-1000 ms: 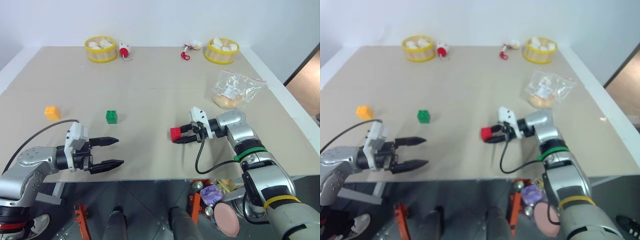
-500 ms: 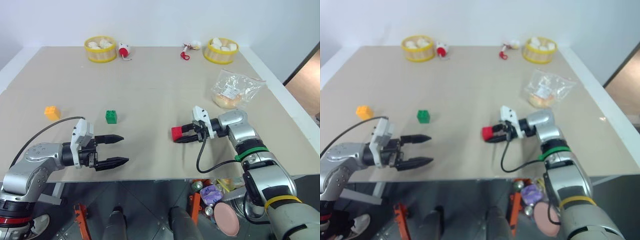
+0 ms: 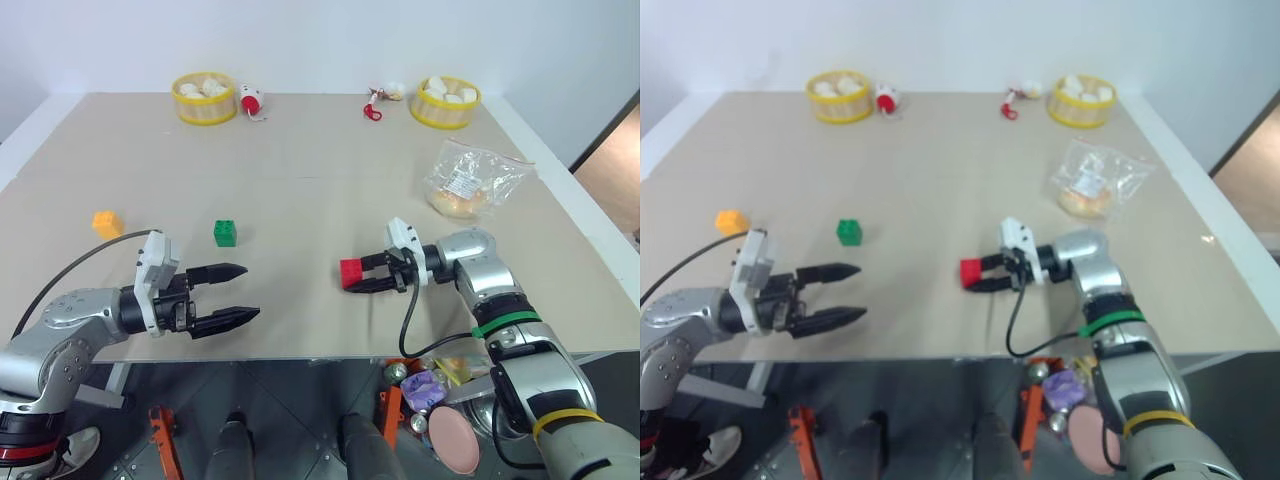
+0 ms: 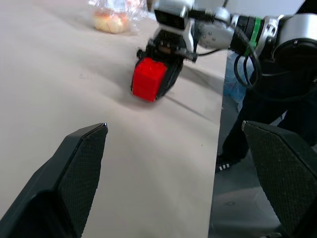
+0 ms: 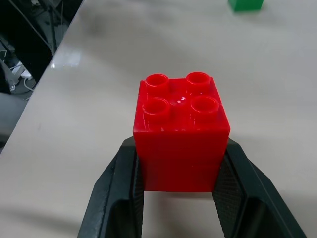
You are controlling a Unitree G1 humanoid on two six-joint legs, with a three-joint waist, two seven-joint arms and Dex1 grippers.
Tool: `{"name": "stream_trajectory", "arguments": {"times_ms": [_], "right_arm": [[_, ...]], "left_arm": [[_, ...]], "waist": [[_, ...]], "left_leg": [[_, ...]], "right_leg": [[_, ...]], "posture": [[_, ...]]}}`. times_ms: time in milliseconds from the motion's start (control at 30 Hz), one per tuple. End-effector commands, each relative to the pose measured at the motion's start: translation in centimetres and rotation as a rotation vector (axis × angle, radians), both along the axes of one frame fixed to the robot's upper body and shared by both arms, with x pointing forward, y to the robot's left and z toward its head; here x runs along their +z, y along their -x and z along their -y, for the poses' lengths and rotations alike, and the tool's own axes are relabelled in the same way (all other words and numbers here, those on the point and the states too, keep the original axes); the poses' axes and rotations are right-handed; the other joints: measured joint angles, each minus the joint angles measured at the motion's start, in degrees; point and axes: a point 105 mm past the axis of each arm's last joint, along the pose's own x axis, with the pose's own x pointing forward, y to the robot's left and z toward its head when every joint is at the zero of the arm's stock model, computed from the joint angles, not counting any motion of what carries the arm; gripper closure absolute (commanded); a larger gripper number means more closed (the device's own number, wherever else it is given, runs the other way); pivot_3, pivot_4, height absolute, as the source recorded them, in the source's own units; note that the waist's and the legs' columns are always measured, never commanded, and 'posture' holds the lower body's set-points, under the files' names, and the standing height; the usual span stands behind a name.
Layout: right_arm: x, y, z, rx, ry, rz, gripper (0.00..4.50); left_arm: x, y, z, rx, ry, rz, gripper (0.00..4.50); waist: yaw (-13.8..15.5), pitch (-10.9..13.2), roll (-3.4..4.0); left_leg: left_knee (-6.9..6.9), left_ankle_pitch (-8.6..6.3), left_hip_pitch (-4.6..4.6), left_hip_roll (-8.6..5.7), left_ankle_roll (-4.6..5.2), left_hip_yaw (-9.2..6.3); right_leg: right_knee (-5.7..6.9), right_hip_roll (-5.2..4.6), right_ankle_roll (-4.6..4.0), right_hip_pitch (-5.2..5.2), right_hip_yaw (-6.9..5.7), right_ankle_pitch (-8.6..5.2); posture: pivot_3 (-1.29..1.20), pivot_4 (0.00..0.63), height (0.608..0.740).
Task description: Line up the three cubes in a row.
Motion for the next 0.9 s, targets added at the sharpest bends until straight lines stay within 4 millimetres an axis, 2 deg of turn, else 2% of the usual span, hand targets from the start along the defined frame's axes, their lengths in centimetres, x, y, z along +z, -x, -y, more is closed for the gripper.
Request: {"name": "stream_trajectory", "arguments": {"times_ms": [33,100,233,433,900], "right_arm": [[1.7,-0.3,1.0,-0.037,-0.041,0.090,3.22],[1.7,-0.2,1.2,-0.045,-0.042,0.098,3.22],[2.0,0.2,0.9,-0.047,-0.077,0.092,3.22],[1.8,2.1,-0.9,0.031,-0.101,0.073,3.22],[1.4,2.0,-1.6,0.054,-0.092,0.043,3.22]], "left_arm": [[1.0,-0.3,1.0,-0.060,0.014,0.034,0.00],[1.2,-0.2,1.1,-0.092,0.007,0.032,0.00],[0.8,-1.0,-0.1,-0.067,-0.001,0.019,0.00],[-1.0,-1.0,-1.8,-0.012,-0.007,-0.011,0.00],[-1.0,-0.4,-1.0,0.016,-0.008,0.062,0.00]], "waist": [[0.00,0.00,0.00],[0.00,0.00,0.00],[-0.36,0.00,0.00],[-0.33,0.00,0.00],[-0.27,0.00,-0.01]], "left_leg": [[0.03,0.02,0.00,0.00,-0.01,0.00],[0.10,0.03,0.00,0.00,-0.02,0.00],[0.10,0.04,0.01,0.00,-0.01,0.00],[0.02,0.04,0.01,0.00,-0.01,0.00],[0.15,0.04,0.00,0.00,-0.08,0.00]], "right_leg": [[0.00,0.00,0.00,0.02,0.00,0.00],[0.00,0.00,0.00,0.06,0.00,0.01],[0.01,0.00,0.02,0.04,0.00,0.02],[0.02,0.00,0.04,0.02,0.00,0.01],[0.02,0.00,-0.04,0.03,0.00,0.05]], "posture": [[0.00,0.150,0.740],[0.00,0.150,0.740],[0.00,0.150,0.740],[0.00,0.150,0.740],[0.00,0.150,0.740]]}}
